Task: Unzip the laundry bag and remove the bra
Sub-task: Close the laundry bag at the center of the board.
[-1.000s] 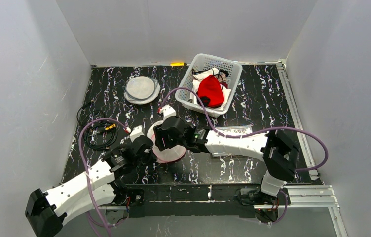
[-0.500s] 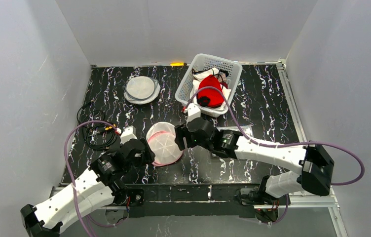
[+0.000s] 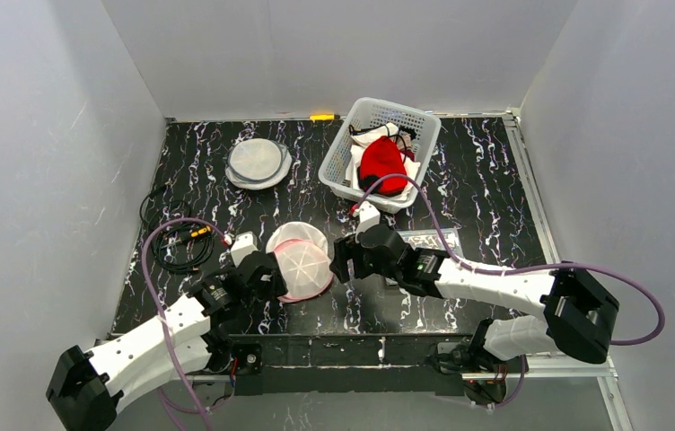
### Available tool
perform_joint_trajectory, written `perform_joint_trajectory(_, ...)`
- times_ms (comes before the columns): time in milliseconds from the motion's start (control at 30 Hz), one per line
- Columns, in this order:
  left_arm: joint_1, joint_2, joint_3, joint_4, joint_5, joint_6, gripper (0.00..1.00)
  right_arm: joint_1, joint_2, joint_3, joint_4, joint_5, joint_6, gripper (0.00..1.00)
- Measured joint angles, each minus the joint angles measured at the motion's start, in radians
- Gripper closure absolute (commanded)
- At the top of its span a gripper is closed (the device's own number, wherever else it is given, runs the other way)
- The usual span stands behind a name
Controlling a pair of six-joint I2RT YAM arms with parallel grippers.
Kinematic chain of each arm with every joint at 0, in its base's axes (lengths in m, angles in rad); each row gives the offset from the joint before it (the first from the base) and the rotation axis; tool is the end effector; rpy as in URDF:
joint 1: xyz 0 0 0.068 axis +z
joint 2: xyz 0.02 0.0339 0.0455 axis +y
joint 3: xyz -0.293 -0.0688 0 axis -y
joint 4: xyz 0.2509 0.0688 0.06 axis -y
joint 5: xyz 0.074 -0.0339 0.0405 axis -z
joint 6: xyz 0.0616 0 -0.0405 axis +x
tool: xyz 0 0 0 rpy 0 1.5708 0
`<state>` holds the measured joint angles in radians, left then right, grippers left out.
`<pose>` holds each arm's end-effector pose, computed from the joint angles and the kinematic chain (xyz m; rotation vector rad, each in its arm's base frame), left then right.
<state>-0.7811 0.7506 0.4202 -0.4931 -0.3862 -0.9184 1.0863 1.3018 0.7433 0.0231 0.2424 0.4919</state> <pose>0.1240 -0.0903 0.1926 -0.3400 2.3256 -0.3876 0.1536 0.2602 0.2456 -0.4896 2.1106 0.6882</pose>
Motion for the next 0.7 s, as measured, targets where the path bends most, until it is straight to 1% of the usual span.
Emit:
perform_joint_trajectory(167,0.023,0.038,-0.049,0.055,0.01,-0.026,0.36,-0.02,0.0,-0.041,0.064,-0.03,0.025,0.18)
perform_joint_trajectory(267,0.033,0.032,-0.083,0.107,0.017,-0.038,0.4,-0.022,-0.007,-0.064,0.093,-0.04,0.035,0.18)
perform_joint_trajectory(400,0.044,0.015,-0.122,0.167,0.028,-0.055,0.55,-0.025,-0.051,-0.101,0.118,-0.049,0.056,0.18)
perform_joint_trajectory(467,0.051,0.018,-0.136,0.201,0.03,-0.063,0.67,-0.025,-0.071,-0.106,0.119,-0.052,0.062,0.18)
perform_joint_trajectory(533,0.058,0.028,-0.147,0.231,0.034,-0.071,0.77,-0.026,-0.088,-0.106,0.126,-0.055,0.068,0.18)
perform_joint_trajectory(600,0.063,0.045,-0.153,0.261,0.039,-0.077,0.83,-0.026,-0.105,-0.107,0.129,-0.055,0.074,0.18)
perform_joint_trajectory(700,0.065,0.045,-0.163,0.279,0.05,-0.087,0.9,-0.026,-0.129,-0.116,0.13,-0.054,0.081,0.18)
